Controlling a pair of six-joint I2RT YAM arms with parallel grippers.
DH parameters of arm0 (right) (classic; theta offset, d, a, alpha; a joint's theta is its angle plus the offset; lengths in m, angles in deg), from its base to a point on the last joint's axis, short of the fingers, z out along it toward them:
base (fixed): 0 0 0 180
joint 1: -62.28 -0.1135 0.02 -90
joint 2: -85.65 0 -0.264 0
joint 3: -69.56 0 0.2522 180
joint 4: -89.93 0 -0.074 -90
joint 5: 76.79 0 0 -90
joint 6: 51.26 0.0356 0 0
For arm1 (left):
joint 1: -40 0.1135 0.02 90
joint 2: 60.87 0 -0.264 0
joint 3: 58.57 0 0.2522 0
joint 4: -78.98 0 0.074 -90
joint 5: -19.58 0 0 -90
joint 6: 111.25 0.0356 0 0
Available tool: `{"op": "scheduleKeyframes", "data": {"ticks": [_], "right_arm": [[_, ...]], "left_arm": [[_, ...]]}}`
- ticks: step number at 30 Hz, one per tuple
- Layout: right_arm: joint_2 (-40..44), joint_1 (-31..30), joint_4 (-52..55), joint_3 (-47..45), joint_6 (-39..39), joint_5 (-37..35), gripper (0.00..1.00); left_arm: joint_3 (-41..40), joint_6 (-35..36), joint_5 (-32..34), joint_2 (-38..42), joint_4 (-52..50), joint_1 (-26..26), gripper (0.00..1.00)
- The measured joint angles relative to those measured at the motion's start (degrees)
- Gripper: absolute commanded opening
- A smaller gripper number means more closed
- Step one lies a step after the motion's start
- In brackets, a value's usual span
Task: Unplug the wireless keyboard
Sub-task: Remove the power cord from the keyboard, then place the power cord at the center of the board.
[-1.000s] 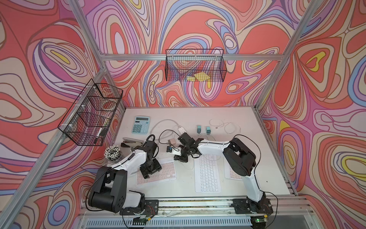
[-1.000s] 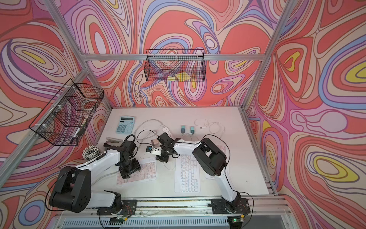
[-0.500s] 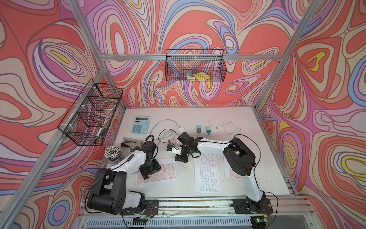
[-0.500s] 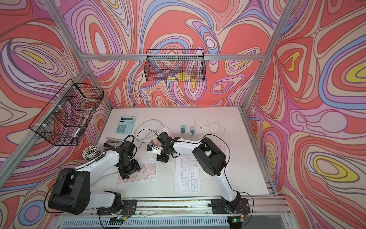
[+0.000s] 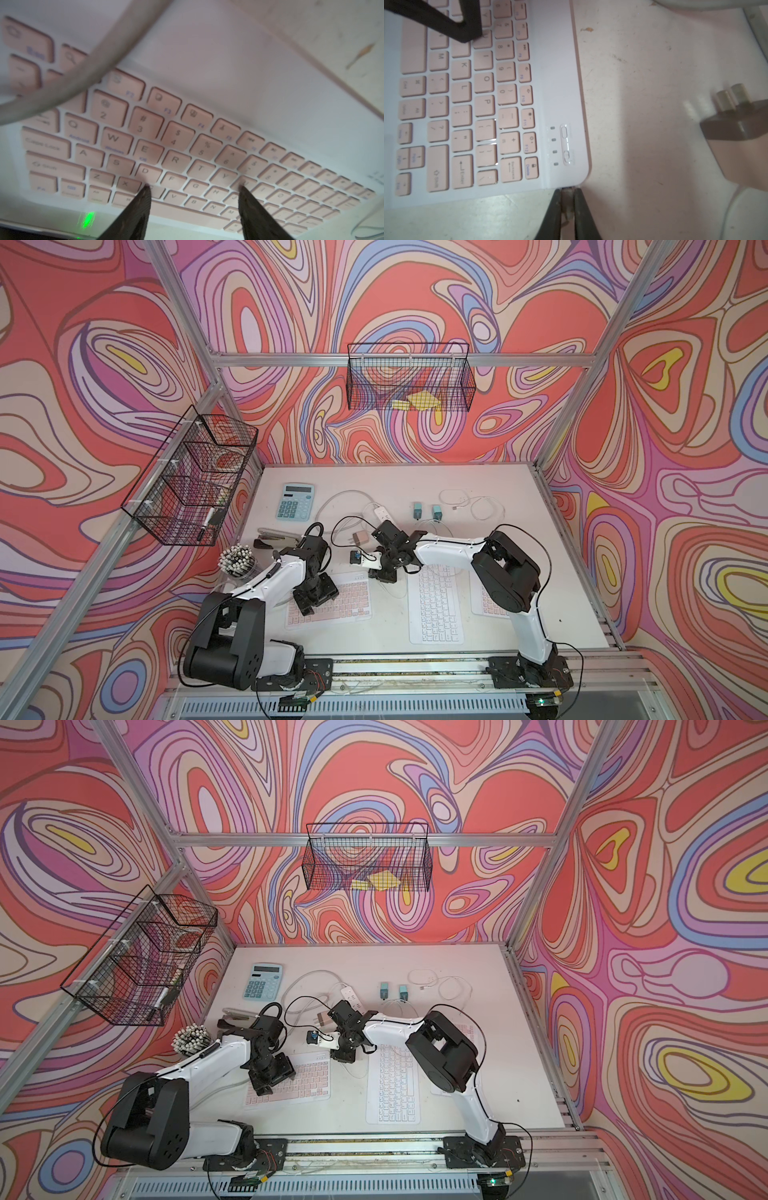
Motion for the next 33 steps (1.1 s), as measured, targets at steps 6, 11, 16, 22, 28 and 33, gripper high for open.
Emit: {"op": "scheduleKeyframes", "data": {"ticks": [6, 11, 16, 22, 28, 33], "right_arm": [[-1.31, 0.68, 4.98, 3.23, 4.92, 0.35, 0.13], [-1.09, 0.94, 5.33, 2.86, 7.34, 0.63, 0.13], [0.02, 0.98, 4.98, 1.20, 6.95, 0.48, 0.13], [2.25, 3.19, 7.89, -0.26, 6.36, -4.11, 0.13], [3.10, 5.38, 9.40, -0.70, 6.36, -6.71, 0.14], [3.10, 5.35, 9.49, -0.50, 7.52, -6.75, 0.17]], "left_arm": [[0.00, 0.00, -1.07, 0.00, 0.55, 0.00, 0.68], [0.00, 0.00, -1.51, 0.02, 0.83, 0.00, 0.68], [0.00, 0.00, -2.05, 0.02, 1.14, -0.02, 0.68], [0.00, 0.00, -2.43, 0.07, 1.31, -0.02, 0.69], [0.00, 0.09, -2.47, 0.07, 1.33, 0.00, 0.68], [-0.07, 0.44, -2.51, 0.92, 1.51, 0.00, 0.68]]}}
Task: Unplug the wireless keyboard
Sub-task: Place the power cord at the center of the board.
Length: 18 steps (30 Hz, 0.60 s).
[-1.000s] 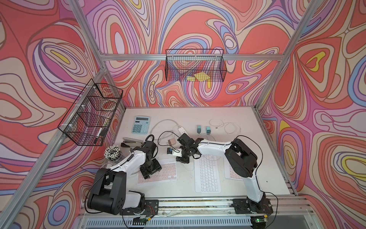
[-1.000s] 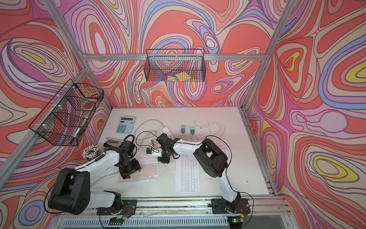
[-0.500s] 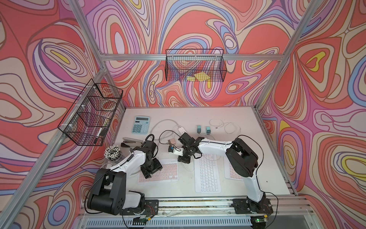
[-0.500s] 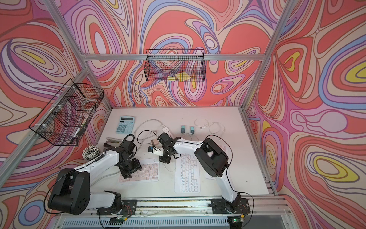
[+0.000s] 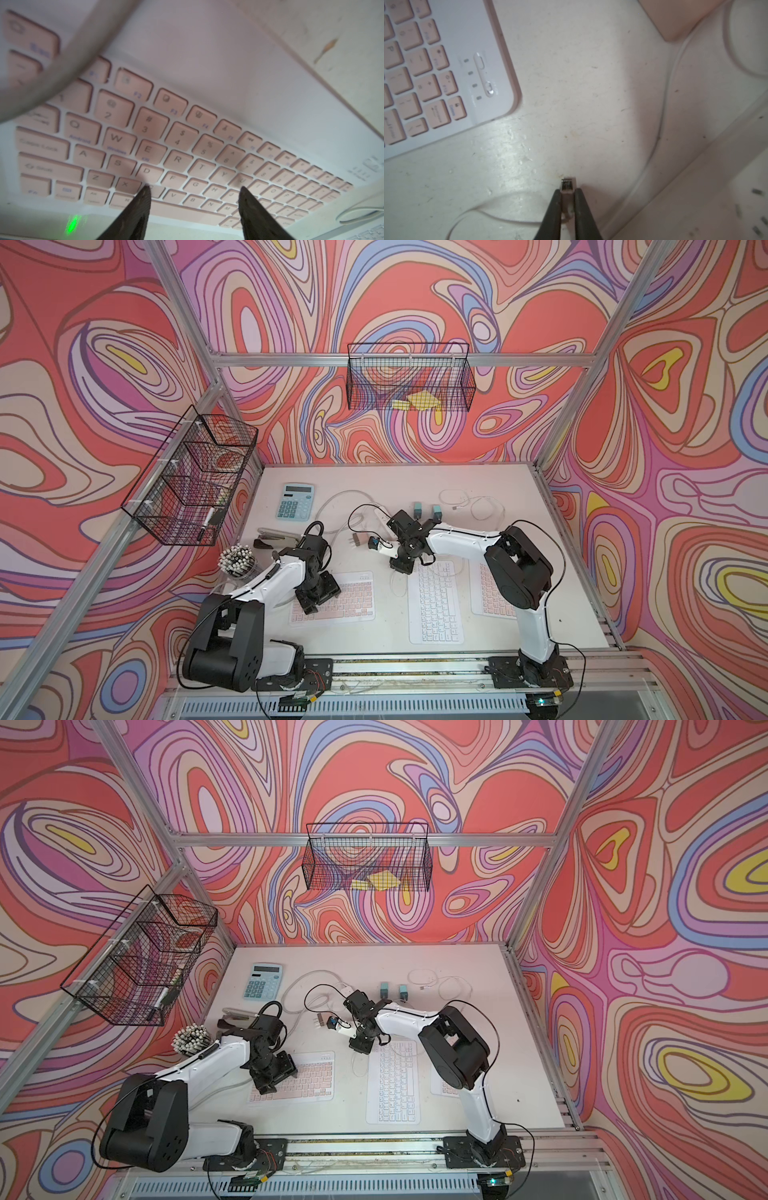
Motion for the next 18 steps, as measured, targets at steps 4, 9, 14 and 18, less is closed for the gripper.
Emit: {"op": "scheduleKeyframes", "data": {"ticks": [4, 9, 14, 18], "right_arm": [[-0.98, -0.04, 0.42, 1.64, 3.26, 1.51, 0.18], [-3.48, -0.26, -1.84, 4.92, 7.82, 2.36, 0.20], [-3.74, -0.37, -3.23, 7.52, 10.23, 2.58, 0.28], [-2.60, -0.35, -4.37, 7.74, 11.96, 1.64, 0.34]], "left_arm": [[-0.11, 1.05, -0.09, 0.61, 0.02, 0.00, 0.68], [0.02, 2.05, -0.11, 1.42, 0.59, 0.00, 0.69], [2.12, 3.23, -0.17, 2.95, 0.92, 0.02, 0.70], [5.05, 4.57, -0.09, 4.70, 1.31, 0.02, 0.75]]}}
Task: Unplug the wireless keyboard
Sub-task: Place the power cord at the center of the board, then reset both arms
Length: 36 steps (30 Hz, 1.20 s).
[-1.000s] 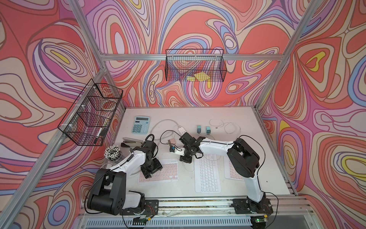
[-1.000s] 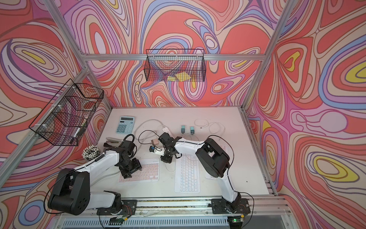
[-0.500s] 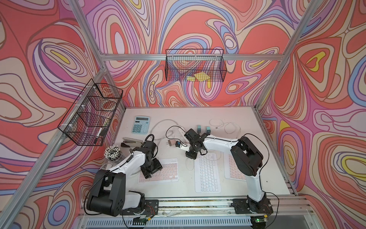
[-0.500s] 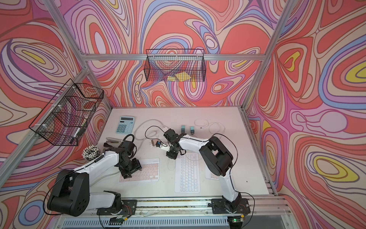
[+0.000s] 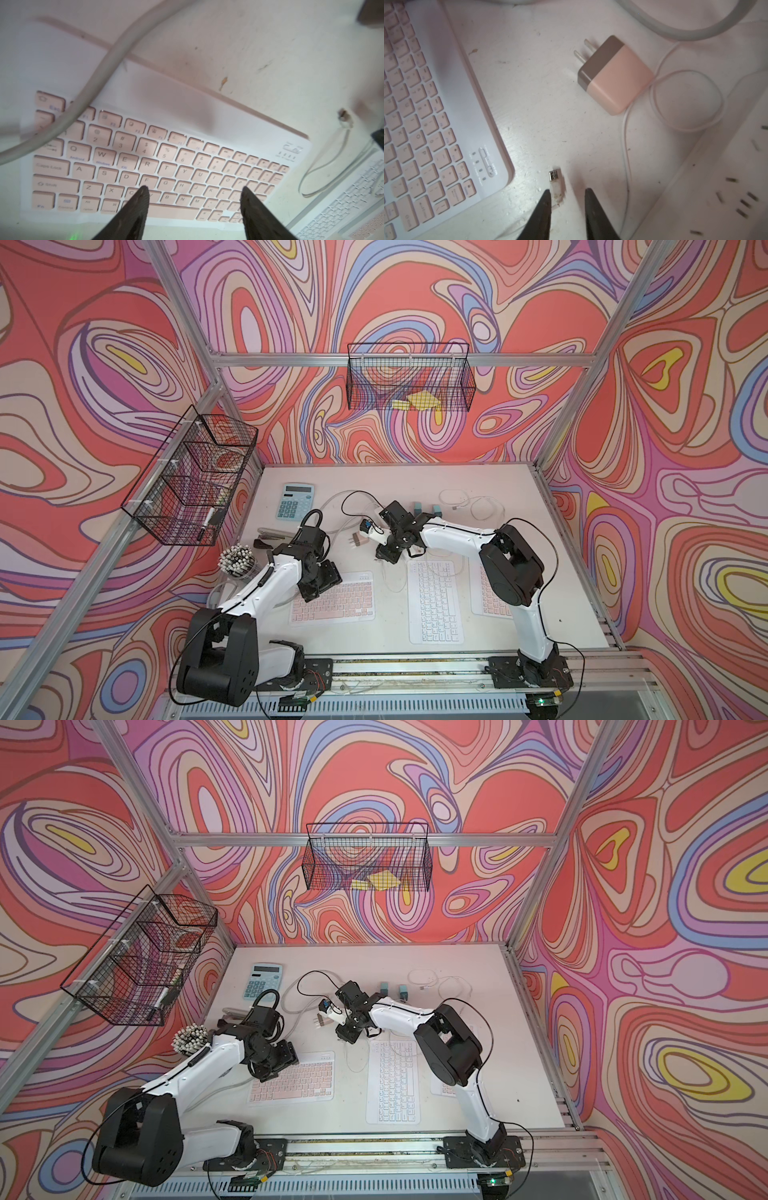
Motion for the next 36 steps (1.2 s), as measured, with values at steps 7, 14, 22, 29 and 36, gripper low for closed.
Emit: {"op": "scheduleKeyframes", "data": {"ticks": [7, 14, 22, 29, 36], "right_arm": [[7.32, 2.10, -6.03, -2.29, 6.34, -6.78, 0.51], [17.53, 15.58, -13.66, -9.55, 16.17, -9.70, 0.68], [26.58, 31.52, -18.08, -22.29, 23.47, -10.62, 0.98], [35.32, 37.57, -24.63, -34.25, 25.90, -18.91, 0.98], [38.16, 38.64, -33.73, -44.17, 27.08, -26.21, 0.98]], "left_arm": [[2.49, 4.50, 1.79, 5.49, 6.64, 0.00, 0.92], [2.38, 14.01, 7.04, 6.64, 22.45, 0.00, 0.99], [-2.05, 25.38, 18.95, 0.96, 44.70, 0.02, 0.99], [-11.61, 32.09, 22.84, -0.63, 61.64, 4.96, 0.97], [-17.33, 32.50, 20.33, -0.66, 67.01, 12.94, 0.94]]}}
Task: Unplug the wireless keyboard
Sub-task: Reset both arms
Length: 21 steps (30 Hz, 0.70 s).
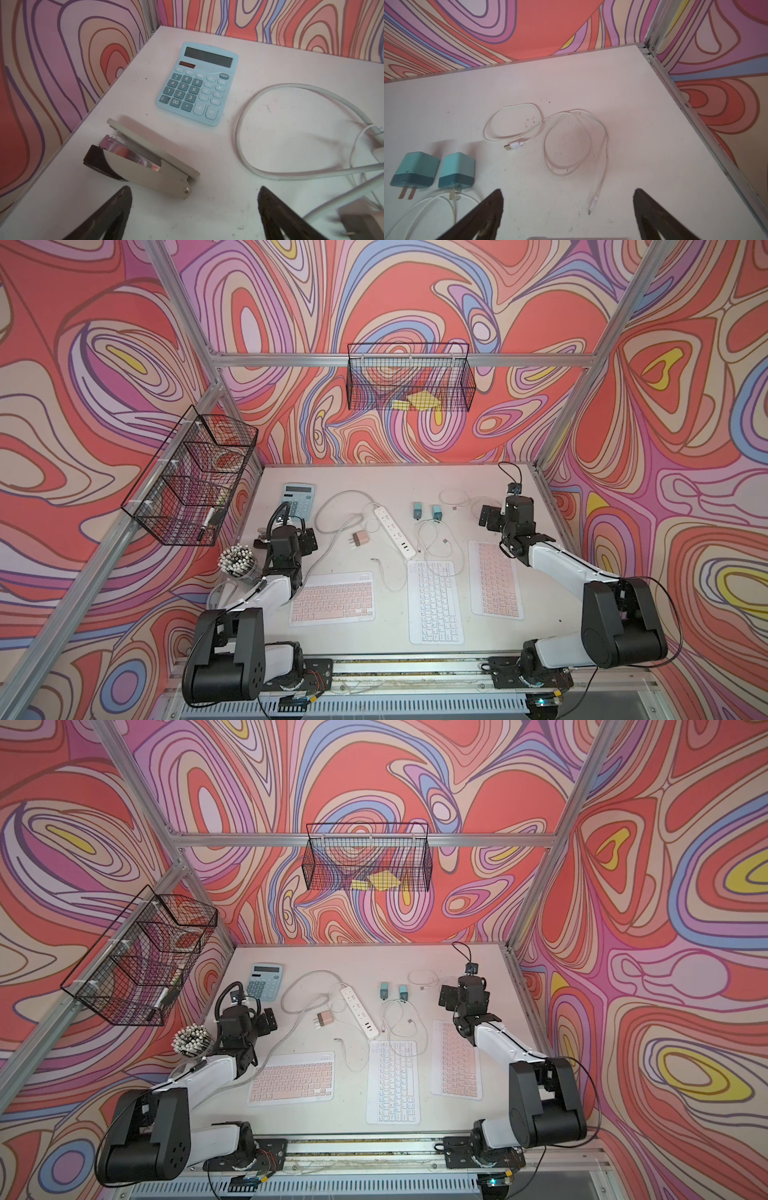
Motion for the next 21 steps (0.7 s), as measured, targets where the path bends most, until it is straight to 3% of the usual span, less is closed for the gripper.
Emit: {"op": "scheduleKeyframes", "data": {"ticks": [4, 6, 8, 11, 16, 21], "right_arm": [[0.35, 0.28, -4.11, -1.31, -0.37, -1.79, 0.98], [1.07, 0.33, -7.54, -3.39, -1.55, -2.27, 0.98], [1.57, 0.37, -10.73, -5.84, -3.39, -2.45, 0.99], [1.95, 0.42, -14.62, -8.92, -5.46, -2.43, 0.98], [1.81, 0.83, -23.04, -12.94, -7.23, -1.44, 0.98], [-7.23, 1.36, -38.42, -16.70, -8.52, 0.74, 0.98]], "left_arm": [[-4.09, 0.48, -0.83, -0.90, 9.42, -0.02, 0.94], [-5.86, 0.90, -0.70, -4.74, 14.71, -0.22, 0.93], [-6.10, 3.06, -0.76, -11.50, 19.80, -1.53, 0.99], [-5.88, 4.74, -0.83, -15.28, 20.83, -4.15, 0.99], [-5.16, 5.77, -0.24, -15.10, 24.39, -4.42, 0.99], [-4.94, 6.01, 0.11, -15.02, 24.87, -4.42, 0.99]]}}
